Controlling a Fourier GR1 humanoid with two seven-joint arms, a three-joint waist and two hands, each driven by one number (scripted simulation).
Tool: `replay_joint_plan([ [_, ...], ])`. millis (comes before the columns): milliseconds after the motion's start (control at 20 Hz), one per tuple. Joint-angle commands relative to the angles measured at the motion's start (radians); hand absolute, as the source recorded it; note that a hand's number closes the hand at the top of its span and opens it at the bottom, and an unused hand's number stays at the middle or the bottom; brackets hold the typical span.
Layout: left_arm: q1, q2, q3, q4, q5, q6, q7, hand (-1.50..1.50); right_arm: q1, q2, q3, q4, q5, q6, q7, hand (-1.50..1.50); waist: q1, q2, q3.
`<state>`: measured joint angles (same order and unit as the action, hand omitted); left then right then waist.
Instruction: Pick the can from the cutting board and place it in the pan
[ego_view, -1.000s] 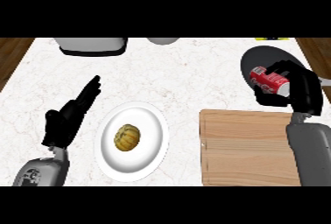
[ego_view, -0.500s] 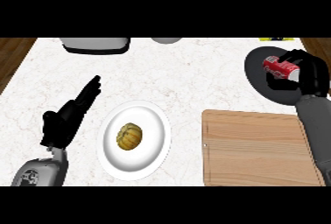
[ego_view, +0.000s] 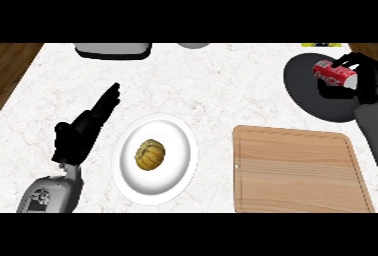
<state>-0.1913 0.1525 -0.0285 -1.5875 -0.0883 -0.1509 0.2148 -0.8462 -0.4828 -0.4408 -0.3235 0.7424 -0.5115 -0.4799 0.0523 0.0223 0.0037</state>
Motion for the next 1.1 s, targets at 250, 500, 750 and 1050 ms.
replay_joint_plan([
  [250, -0.013, -0.009, -0.034, 0.003, -0.022, -0.011, -0.022, 0.0, -0.068, -0.095, 0.014, 0.196, 0.043, 0.187, 0.195, -1.5, 0.043, 0.02, 0.003],
  [500, -0.03, 0.003, -0.007, -0.018, 0.014, -0.027, 0.014, 0.0, -0.046, -0.074, -0.085, 0.178, -0.063, 0.207, 0.087, -1.5, 0.043, 0.02, 0.007],
  [750, -0.013, -0.015, -0.03, -0.022, -0.015, -0.006, 0.002, 0.0, -0.057, -0.056, -0.218, 0.141, -0.205, 0.242, -0.027, -1.5, 0.039, 0.02, 0.009],
  [1050, -0.017, 0.012, 0.017, -0.004, 0.012, -0.019, -0.021, 0.0, -0.006, -0.112, -0.331, 0.17, -0.329, 0.454, -0.115, -1.5, 0.02, 0.02, 0.007],
])
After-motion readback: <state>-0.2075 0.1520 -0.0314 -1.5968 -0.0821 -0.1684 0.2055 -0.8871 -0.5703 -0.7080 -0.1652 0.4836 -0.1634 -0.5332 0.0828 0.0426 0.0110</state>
